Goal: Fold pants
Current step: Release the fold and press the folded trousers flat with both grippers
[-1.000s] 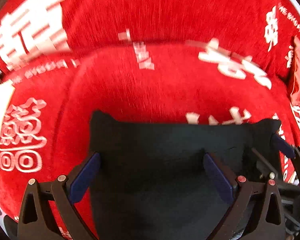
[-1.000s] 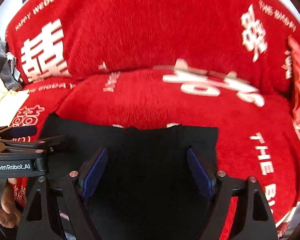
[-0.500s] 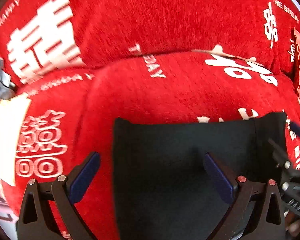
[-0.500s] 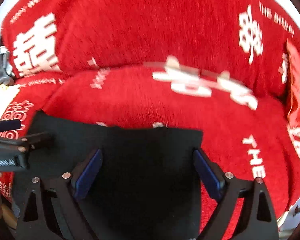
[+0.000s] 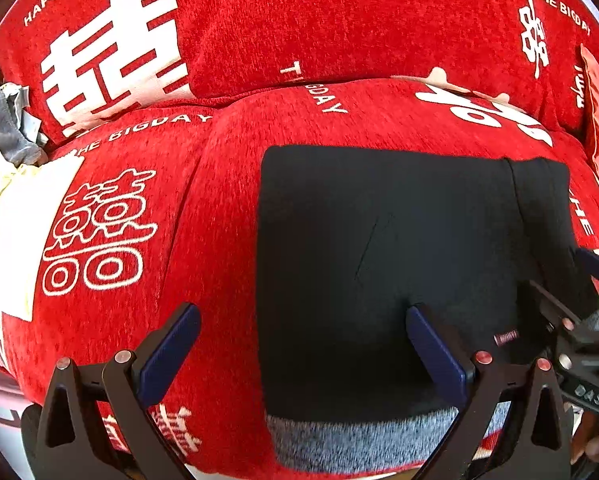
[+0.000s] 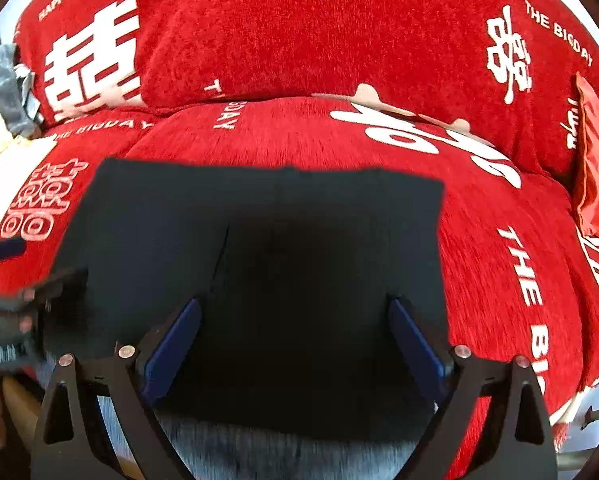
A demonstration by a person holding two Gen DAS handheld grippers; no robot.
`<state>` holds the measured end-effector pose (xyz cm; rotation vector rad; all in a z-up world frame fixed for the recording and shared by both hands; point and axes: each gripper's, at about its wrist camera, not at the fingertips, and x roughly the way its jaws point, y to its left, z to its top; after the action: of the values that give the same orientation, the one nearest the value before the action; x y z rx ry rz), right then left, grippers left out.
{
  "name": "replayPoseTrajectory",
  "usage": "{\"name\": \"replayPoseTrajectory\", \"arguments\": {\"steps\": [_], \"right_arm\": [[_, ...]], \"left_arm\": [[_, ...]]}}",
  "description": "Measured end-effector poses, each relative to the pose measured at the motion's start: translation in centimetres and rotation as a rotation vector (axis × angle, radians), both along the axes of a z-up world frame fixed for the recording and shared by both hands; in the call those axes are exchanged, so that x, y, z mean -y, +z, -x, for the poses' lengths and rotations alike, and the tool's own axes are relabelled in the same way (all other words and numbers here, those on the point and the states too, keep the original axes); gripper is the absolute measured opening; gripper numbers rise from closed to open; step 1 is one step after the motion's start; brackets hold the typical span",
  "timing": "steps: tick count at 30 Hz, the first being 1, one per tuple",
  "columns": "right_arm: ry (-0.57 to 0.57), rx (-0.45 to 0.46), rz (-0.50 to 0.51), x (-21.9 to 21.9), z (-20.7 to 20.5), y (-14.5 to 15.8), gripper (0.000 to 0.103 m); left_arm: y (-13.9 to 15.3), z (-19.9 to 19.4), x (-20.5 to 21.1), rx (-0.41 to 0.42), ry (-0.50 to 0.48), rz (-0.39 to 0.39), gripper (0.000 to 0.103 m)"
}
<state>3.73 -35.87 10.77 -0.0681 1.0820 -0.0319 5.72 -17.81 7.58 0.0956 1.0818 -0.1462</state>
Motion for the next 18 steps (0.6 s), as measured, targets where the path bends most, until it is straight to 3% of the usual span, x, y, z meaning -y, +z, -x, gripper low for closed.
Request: {"name": "replayPoseTrajectory", "arguments": {"steps": [4, 12, 18], "right_arm": [[-0.028, -0.001, -0.011, 0.7, 2.7, 0.3, 0.097], [-0.023, -0.002, 0.062, -0.3, 5.9, 0.1, 0.099], [-0.019, 0.151, 0.062, -2.1, 8.1, 3.0, 0.099]], "left_arm": [[-0.2, 1.1, -0.6, -0.016, -0.008, 0.022, 0.103], [-0.3, 3.5, -1.3, -0.025, -0.045, 0.037, 0.103], [-0.5, 4.6, -1.4, -0.016, -0.067, 0.031, 0.103]]}}
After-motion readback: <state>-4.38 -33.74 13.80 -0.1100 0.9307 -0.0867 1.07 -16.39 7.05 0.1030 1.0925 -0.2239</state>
